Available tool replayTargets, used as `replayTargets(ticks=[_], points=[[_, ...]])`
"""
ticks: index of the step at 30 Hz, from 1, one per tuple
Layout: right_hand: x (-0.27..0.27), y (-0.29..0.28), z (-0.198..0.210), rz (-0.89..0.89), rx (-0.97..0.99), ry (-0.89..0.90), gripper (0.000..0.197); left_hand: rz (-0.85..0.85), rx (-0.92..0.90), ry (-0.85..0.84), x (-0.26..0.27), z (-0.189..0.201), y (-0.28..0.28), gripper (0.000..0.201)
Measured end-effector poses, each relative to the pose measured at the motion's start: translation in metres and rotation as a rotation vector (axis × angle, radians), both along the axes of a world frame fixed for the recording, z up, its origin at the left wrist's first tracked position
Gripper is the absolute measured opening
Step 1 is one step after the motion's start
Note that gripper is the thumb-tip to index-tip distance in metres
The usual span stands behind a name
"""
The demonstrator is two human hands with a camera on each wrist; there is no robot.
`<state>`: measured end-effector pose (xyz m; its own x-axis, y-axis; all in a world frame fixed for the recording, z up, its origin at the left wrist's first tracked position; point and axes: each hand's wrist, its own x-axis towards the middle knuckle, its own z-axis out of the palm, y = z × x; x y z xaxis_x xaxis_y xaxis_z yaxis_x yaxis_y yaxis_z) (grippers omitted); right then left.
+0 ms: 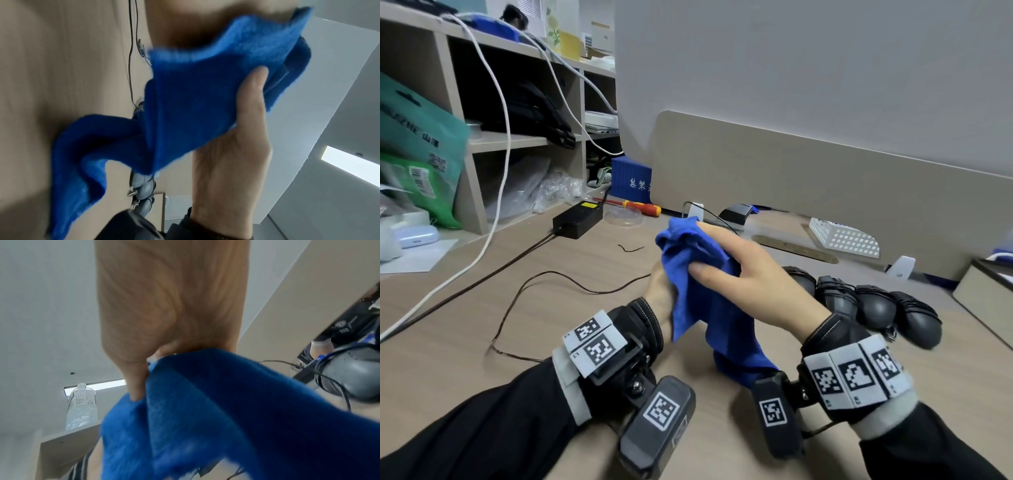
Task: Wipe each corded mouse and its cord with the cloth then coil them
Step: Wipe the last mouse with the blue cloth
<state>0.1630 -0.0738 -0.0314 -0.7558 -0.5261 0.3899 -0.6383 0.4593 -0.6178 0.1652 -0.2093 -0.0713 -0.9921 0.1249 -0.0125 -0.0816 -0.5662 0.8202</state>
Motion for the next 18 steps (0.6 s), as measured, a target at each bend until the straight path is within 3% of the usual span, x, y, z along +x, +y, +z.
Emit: replayTargets(ticks=[4,9,11,12,14,15,16,18], points=[[0.002,-0.003,0.003,0.045,-0.073,-0.007,0.039,0.029,0.032,0.013,-0.002,0.010,-0.001,0.038],[0.005,0.014,0.015,0.180,0.028,-0.085,0.060,0.105,0.057,-0.038,-0.005,0.011,-0.004,0.040],[0.001,0.020,0.016,0.178,0.062,-0.110,0.071,-0.035,0.148,-0.051,-0.006,0.012,-0.007,0.044],[-0.001,0.022,0.015,0.169,0.049,-0.118,0.071,-0.066,0.092,-0.040,-0.009,0.010,-0.003,0.039],[-0.003,0.019,0.010,0.126,0.006,-0.139,0.065,-0.015,-0.138,-0.039,0.004,0.015,-0.003,0.021],[-0.003,0.017,0.007,0.094,-0.010,-0.154,0.058,-0.038,-0.145,-0.037,0.009,0.017,0.000,0.023],[-0.004,0.014,0.005,0.053,-0.038,-0.162,0.044,-0.004,-0.119,-0.007,0.002,0.011,0.006,0.030],[-0.005,0.010,0.003,-0.067,-0.127,-0.150,0.017,-0.127,0.205,-0.097,-0.002,0.010,0.014,0.036]])
